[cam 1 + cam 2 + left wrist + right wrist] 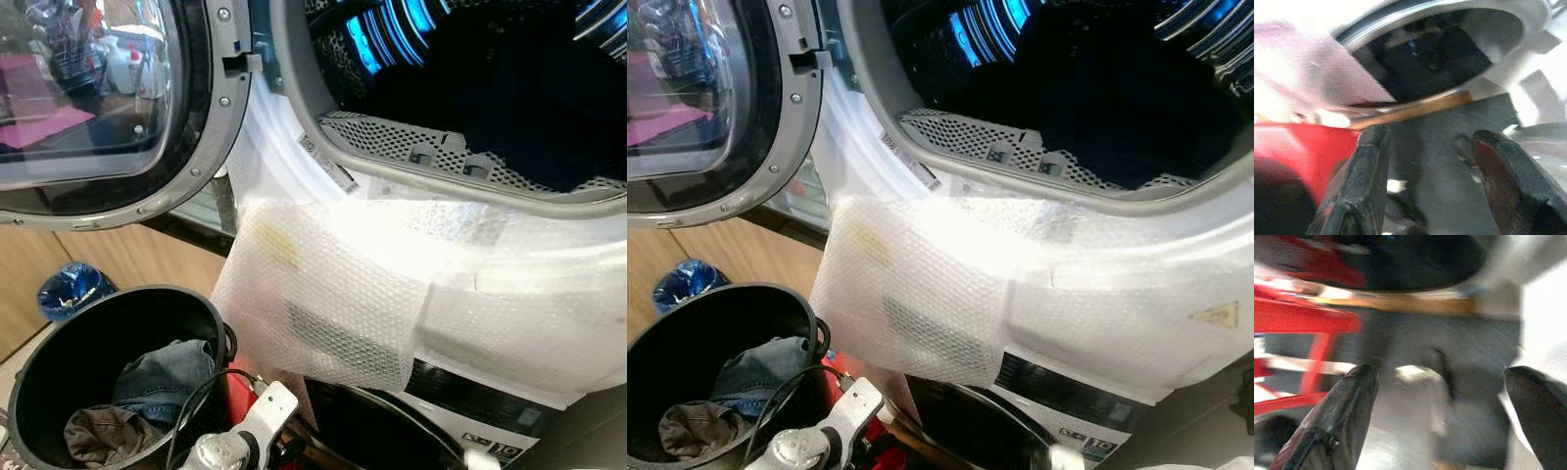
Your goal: Clothes washing
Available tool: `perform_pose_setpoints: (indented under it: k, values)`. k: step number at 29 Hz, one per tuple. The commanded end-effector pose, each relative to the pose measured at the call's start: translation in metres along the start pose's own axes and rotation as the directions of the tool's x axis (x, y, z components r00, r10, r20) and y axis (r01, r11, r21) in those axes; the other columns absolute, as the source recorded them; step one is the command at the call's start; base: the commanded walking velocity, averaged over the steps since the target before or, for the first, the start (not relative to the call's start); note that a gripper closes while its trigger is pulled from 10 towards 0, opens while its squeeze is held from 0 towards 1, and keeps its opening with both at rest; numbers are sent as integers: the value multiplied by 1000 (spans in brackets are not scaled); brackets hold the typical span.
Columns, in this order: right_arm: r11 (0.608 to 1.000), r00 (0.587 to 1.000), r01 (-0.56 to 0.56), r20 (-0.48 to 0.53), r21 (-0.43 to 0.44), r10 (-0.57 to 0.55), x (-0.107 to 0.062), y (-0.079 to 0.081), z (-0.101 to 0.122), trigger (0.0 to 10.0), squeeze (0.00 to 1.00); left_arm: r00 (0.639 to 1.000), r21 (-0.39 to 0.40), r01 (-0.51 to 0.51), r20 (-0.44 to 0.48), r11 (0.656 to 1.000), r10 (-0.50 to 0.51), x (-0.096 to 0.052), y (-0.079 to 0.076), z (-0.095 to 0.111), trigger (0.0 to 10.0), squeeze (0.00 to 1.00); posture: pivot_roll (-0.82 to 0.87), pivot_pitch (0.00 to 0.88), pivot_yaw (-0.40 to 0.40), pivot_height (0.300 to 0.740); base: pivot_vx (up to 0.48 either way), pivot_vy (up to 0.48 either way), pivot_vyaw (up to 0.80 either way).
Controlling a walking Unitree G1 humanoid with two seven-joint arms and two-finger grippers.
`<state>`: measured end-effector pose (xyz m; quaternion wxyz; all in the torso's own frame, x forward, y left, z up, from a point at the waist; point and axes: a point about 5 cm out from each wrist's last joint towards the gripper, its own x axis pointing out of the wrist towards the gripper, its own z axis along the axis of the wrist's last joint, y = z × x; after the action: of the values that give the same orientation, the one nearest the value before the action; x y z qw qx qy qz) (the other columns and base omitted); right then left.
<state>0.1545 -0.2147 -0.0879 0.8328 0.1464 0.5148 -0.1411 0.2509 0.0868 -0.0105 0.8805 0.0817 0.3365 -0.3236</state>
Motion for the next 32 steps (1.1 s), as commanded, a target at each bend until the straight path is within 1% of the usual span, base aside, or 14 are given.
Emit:
perform_pose_setpoints:
  k: [1, 3, 5, 7, 8, 10, 11, 12, 14, 16, 18, 20, 32]
  values:
    - [995, 995, 95, -2, 14, -95, 0, -9, -2, 10000, 0, 997, -55, 27, -70, 998, -31, 6, -6, -20, 10000, 0, -72, 80, 25, 740, 0, 0, 0]
    - [992, 992, 124, -5, 19, -124, 1, -9, -5, 10000, 0, 992, -82, 38, -114, 996, -47, 10, -11, -30, 10000, 0, -82, 76, 30, 740, 0, 0, 0]
    - [992, 992, 129, 6, 14, -129, 2, -7, -5, 10000, 0, 985, -40, 43, -165, 998, -49, 11, -16, -40, 10000, 0, -97, 75, 34, 740, 0, 0, 0]
    - [990, 991, 135, 17, 31, -136, 3, -6, -5, 10000, 0, 979, -5, 70, -190, 998, -70, 13, -20, -45, 10000, 0, -110, 74, 38, 740, 0, 0, 0]
    - [986, 988, 154, 16, 66, -155, 4, -6, -6, 10000, 0, 973, -73, 85, -208, 994, -98, 15, -25, -48, 10000, 0, -110, 74, 38, 740, 0, 0, 0]
    - [982, 987, 159, 16, 98, -161, 4, -6, -6, 10000, 0, 967, -94, 101, -224, 990, -120, 18, -30, -49, 10000, 0, -106, 74, 31, 740, 0, 0, 0]
    - [983, 986, 164, 12, 84, -165, 4, -6, -6, 10000, 0, 958, -26, 113, -262, 993, -116, 18, -32, -53, 10000, 0, -108, 73, 31, 740, 0, 0, 0]
    - [984, 986, 163, 8, 73, -164, 4, -5, -6, 10000, 0, 949, -4, 122, -294, 993, -118, 18, -34, -57, 10000, 0, -110, 73, 32, 740, 0, 0, 0]
    - [984, 987, 162, 8, 75, -163, 4, -5, -7, 10000, 0, 942, -16, 129, -312, 992, -128, 18, -36, -60, 10000, 0, -106, 71, 30, 740, 0, 0, 0]
    - [984, 987, 158, 12, 86, -160, 4, -4, -7, 10000, 0, 938, -1, 143, -319, 990, -136, 18, -36, -61, 10000, 0, -106, 71, 30, 740, 0, 0, 0]
    - [986, 988, 150, 16, 74, -152, 5, -3, -6, 10000, 0, 935, 13, 147, -329, 989, -134, 18, -36, -61, 10000, 0, -102, 71, 29, 740, 0, 0, 0]
    - [985, 985, 172, 8, 32, -172, 5, -3, -8, 10000, 0, 921, -1, 124, -372, 992, -115, 16, -35, -67, 10000, 0, -102, 71, 29, 740, 0, 0, 0]
    - [985, 985, 172, 8, 32, -172, 5, -3, -8, 10000, 0, 921, -1, 124, -372, 992, -115, 16, -35, -67, 10000, 0, -102, 71, 29, 740, 0, 0, 0]
